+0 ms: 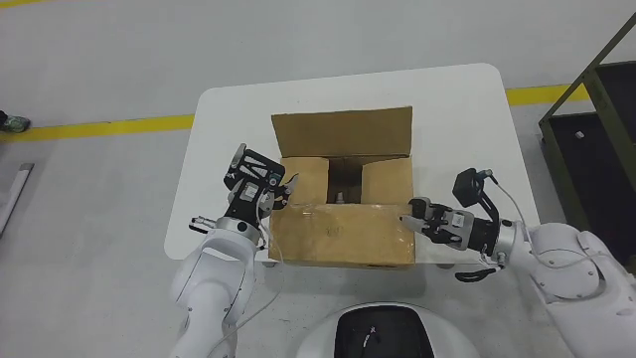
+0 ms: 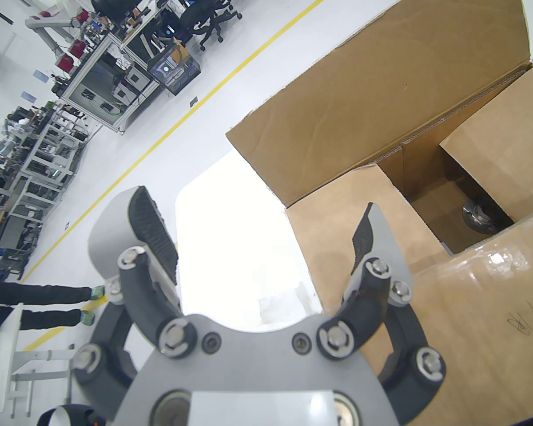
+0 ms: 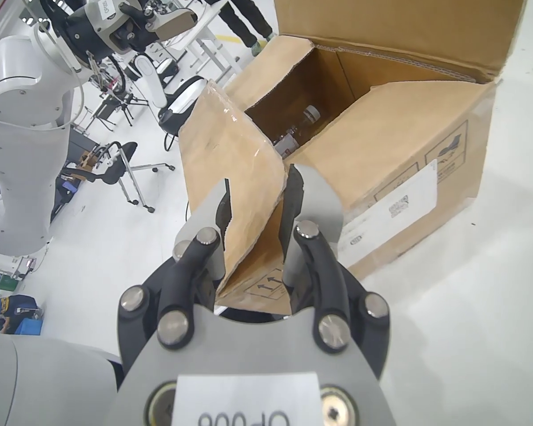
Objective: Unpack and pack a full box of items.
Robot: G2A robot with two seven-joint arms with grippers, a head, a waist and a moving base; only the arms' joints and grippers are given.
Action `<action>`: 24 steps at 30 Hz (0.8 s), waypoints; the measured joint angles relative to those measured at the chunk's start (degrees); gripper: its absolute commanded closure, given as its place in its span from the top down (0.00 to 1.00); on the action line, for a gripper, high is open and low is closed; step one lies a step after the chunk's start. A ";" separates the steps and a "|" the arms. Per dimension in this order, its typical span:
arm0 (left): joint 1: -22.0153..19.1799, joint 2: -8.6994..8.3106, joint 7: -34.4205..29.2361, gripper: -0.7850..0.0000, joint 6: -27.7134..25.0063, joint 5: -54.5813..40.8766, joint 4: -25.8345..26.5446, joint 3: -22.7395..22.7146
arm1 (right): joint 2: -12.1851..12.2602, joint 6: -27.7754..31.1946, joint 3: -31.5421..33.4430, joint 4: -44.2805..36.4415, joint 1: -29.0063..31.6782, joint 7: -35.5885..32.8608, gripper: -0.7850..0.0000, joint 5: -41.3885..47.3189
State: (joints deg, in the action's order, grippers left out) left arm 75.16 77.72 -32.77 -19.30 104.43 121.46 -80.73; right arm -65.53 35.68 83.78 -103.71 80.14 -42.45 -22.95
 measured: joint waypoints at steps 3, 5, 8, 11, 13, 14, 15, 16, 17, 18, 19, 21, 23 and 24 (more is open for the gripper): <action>0.00 0.00 0.00 1.00 0.00 0.00 0.00 0.00 | 0.18 0.59 -0.53 -0.26 -0.04 -0.56 0.24 1.86; 0.00 0.00 0.00 1.00 0.00 0.00 0.00 0.00 | 0.40 1.50 -0.89 -0.62 -0.38 -2.08 0.24 2.72; 0.00 0.00 0.00 1.00 0.00 0.00 0.00 0.00 | 0.69 1.97 -1.14 -1.06 -0.58 -3.47 0.09 3.27; 0.00 0.00 0.00 1.00 0.00 0.00 0.00 0.00 | 0.98 2.36 -1.38 -1.46 -0.54 -4.46 0.00 2.76; 0.00 0.00 0.00 1.00 0.00 0.00 0.00 0.00 | 1.13 2.58 -1.39 -1.60 -0.54 -4.26 0.00 2.13; 0.00 0.00 0.00 1.00 0.00 0.00 0.00 0.00 | 1.19 2.79 -1.29 -1.71 -0.62 -3.85 0.00 1.72; 0.02 0.00 0.04 1.00 0.03 0.00 0.00 -0.01 | 1.24 3.03 -1.09 -1.82 -0.73 -3.21 0.00 1.19; 0.15 -0.01 0.48 1.00 0.24 -0.08 -0.07 -0.07 | 1.29 3.39 -0.78 -1.99 -0.89 -2.10 0.00 0.54; 0.24 -0.04 0.96 1.00 0.43 -0.15 -0.14 -0.16 | 1.33 3.68 -0.51 -2.11 -1.04 -1.16 0.00 0.12; 0.24 -0.07 1.36 1.00 0.55 -0.23 -0.20 -0.27 | 1.37 4.03 -0.20 -2.22 -1.22 -0.21 0.00 -0.41; 0.07 -0.09 1.71 1.00 0.66 -0.41 -0.25 -0.39 | 1.43 4.64 0.26 -2.38 -1.57 1.02 0.00 -1.45; -0.47 -0.12 1.90 1.00 0.84 -0.74 -0.32 -0.51 | 1.53 5.63 1.00 -2.52 -2.24 2.85 0.00 -3.47; -1.31 -0.13 1.95 1.00 1.03 -0.93 -0.48 -0.52 | 1.63 6.94 2.07 -2.73 -3.37 5.49 0.00 -6.93; -1.69 -0.14 1.95 1.00 1.09 -1.05 -0.58 -0.50 | 1.65 7.56 2.48 -2.89 -3.86 6.90 0.00 -8.60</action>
State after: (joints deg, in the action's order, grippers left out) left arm 73.47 77.59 -30.81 -18.22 103.38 120.88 -81.22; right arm -63.88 43.25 86.26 -106.60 76.28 -35.55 -31.55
